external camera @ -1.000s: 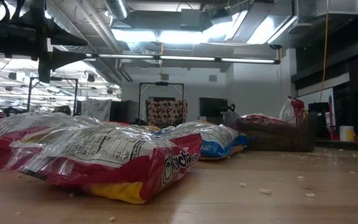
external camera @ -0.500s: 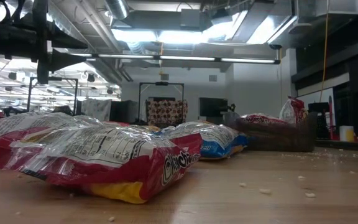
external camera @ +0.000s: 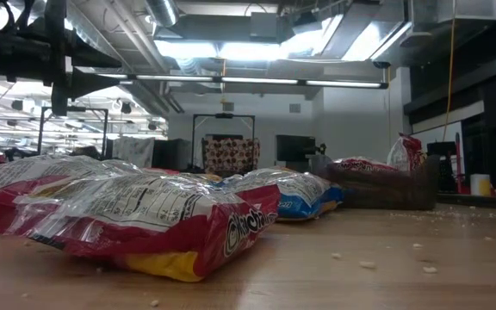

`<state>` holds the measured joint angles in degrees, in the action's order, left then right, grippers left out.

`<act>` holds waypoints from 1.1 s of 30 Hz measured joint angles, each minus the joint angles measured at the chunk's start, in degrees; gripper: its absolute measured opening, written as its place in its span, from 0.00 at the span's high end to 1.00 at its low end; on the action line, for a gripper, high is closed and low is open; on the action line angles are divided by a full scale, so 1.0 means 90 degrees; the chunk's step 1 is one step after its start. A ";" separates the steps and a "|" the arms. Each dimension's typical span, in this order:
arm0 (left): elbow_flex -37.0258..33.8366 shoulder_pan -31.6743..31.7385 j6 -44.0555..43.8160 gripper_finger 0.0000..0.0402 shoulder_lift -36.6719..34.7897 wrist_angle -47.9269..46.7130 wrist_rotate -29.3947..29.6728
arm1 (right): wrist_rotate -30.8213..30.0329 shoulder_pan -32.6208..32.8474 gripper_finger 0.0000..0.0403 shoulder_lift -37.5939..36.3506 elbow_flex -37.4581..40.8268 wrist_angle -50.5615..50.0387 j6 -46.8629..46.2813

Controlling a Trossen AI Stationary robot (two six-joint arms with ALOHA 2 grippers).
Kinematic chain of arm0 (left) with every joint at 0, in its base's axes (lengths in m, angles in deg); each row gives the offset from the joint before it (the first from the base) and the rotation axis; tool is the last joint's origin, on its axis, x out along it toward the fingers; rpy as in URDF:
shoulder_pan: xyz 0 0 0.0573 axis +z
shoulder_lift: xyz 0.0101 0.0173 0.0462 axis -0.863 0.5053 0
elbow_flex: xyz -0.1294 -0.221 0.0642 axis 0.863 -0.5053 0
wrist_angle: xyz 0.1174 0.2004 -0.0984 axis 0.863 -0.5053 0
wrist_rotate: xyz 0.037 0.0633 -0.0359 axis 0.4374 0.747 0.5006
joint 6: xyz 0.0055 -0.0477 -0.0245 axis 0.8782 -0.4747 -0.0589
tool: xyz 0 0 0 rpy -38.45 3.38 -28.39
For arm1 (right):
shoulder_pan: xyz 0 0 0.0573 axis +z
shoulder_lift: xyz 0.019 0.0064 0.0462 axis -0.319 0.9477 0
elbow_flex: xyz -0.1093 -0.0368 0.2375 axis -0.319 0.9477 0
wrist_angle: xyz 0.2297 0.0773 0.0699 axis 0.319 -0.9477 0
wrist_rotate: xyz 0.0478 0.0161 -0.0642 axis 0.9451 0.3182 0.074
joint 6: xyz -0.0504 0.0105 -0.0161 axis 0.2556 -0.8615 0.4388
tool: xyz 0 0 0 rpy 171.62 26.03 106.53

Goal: Sort Maruchan noodles
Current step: Put the red noodle pack into the black bin

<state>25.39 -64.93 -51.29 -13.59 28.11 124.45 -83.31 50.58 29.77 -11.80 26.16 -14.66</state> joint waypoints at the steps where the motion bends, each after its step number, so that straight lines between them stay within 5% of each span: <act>1: 0.0000 0.0000 -0.0001 0.61 0.0000 -0.0001 0.0000 | 0.0005 -0.0031 0.70 0.0000 0.0000 -0.0071 0.0048; 8: 0.0001 0.0001 0.0001 0.61 0.0000 0.0000 -0.0004 | -0.0722 -0.0581 0.49 -0.0034 -0.0019 -0.0125 0.1351; 17: 0.0001 0.0001 -0.0001 0.61 0.0000 0.0001 -0.0008 | -0.1590 -0.2479 0.40 -0.0005 0.0109 0.0756 0.6046; 25: 0.0002 0.0002 -0.0118 0.61 -0.0001 0.0002 -0.0010 | -0.0022 -0.4090 0.32 0.0001 0.1031 0.4221 0.9811; 33: 0.0002 0.0000 -0.0135 0.61 -0.0002 -0.0009 -0.0058 | 0.1426 -0.4909 0.27 0.0736 0.1372 0.5903 1.1442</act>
<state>25.41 -64.93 -52.50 -13.61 28.03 123.92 -70.48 6.40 36.39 0.55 79.29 88.32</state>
